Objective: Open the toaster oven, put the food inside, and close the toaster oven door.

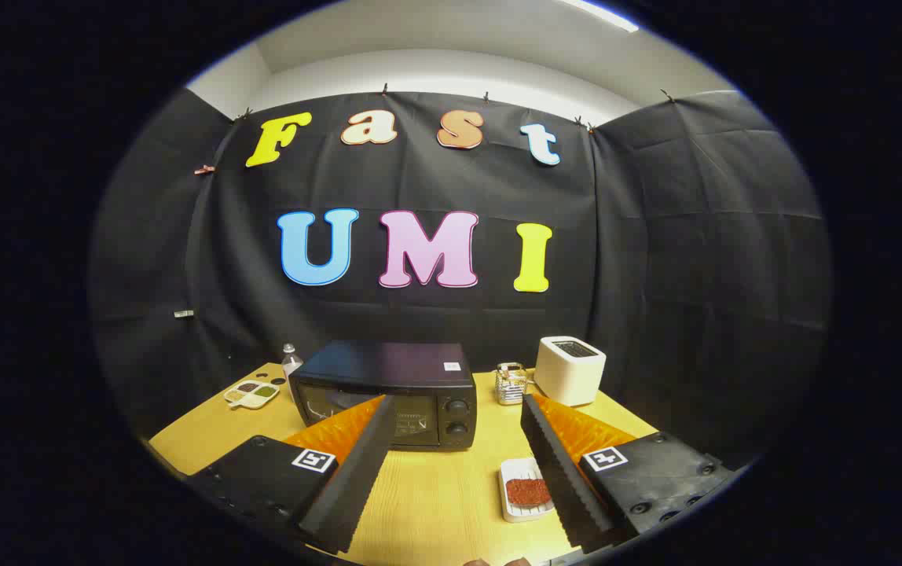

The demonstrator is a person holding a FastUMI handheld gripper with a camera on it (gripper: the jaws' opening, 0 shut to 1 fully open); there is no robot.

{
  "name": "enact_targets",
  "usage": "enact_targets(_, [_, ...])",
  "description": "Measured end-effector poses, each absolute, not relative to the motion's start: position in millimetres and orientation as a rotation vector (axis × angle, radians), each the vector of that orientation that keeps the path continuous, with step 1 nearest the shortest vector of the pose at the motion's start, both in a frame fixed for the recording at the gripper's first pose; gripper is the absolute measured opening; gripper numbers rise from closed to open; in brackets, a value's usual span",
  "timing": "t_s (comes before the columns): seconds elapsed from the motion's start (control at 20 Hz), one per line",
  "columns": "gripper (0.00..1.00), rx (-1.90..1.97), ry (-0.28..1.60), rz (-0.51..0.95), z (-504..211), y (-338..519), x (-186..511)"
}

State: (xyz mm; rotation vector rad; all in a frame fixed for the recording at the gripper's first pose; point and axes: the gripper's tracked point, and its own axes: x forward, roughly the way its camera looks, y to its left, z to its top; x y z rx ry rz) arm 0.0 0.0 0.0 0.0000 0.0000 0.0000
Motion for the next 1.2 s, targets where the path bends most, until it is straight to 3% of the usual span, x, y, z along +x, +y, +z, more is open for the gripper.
enact_targets(0.75, [0.98, -0.008, 0.020, 0.072, -7.3, 13.1, -2.4])
enact_targets(1.2, [0.98, 0.000, 0.041, 0.078, -3.4, 25.5, 30.7])
